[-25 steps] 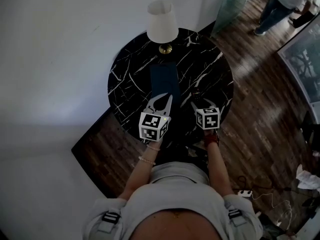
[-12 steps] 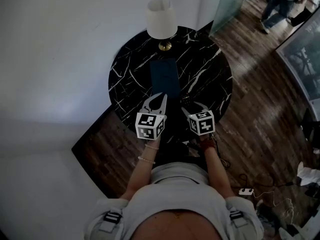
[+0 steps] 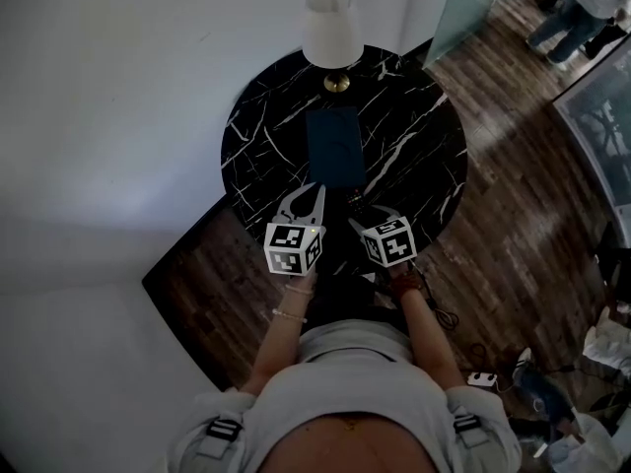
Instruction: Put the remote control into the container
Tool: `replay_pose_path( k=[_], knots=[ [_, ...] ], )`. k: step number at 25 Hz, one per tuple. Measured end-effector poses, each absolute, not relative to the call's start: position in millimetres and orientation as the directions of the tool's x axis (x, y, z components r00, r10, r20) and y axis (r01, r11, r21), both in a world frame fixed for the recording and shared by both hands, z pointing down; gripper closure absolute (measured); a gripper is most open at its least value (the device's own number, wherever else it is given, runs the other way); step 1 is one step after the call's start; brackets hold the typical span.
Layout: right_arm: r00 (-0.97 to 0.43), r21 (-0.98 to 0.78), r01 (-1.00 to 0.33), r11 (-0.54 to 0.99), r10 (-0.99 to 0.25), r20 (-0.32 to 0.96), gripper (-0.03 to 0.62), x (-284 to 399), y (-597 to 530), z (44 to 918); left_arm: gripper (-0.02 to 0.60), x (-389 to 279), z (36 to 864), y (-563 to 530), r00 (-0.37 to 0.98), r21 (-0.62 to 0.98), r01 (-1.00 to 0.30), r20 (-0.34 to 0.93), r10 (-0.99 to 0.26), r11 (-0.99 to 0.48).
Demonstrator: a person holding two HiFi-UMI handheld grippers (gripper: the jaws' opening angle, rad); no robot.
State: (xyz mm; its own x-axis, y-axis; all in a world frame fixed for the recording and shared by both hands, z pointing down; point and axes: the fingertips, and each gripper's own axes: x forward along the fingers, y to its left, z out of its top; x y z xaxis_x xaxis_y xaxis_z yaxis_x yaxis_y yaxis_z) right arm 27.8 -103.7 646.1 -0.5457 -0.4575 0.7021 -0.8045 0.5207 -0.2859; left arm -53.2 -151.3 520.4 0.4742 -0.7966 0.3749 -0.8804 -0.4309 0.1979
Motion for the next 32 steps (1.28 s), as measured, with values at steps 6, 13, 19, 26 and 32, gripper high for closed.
replay_pose_path(
  k=[6, 13, 19, 26, 32],
  knots=[
    [-0.531, -0.278, -0.774, 0.568, -0.344, 0.774, 0.372, 5, -93, 677, 0.58, -74, 529, -145, 0.435, 0.209, -0.9, 0.39, -0.811, -0.382],
    [-0.451, -0.215, -0.786, 0.579, -0.301, 0.84, 0.372, -6, -96, 698, 0.58, -95, 538, -143, 0.405, 0.223, -0.913, 0.402, -0.821, -0.341],
    [-0.404, -0.178, -0.79, 0.586, -0.28, 0.871, 0.372, -17, -99, 714, 0.58, -109, 545, -143, 0.398, 0.237, -0.916, 0.414, -0.819, -0.325],
    [-0.364, -0.178, -0.801, 0.571, -0.23, 0.902, 0.372, -26, -99, 729, 0.58, -120, 551, -154, 0.408, 0.258, -0.91, 0.419, -0.811, -0.325],
    [-0.337, -0.166, -0.806, 0.568, -0.209, 0.918, 0.372, -31, -96, 734, 0.58, -117, 557, -160, 0.437, 0.274, -0.897, 0.423, -0.794, -0.348]
  ],
)
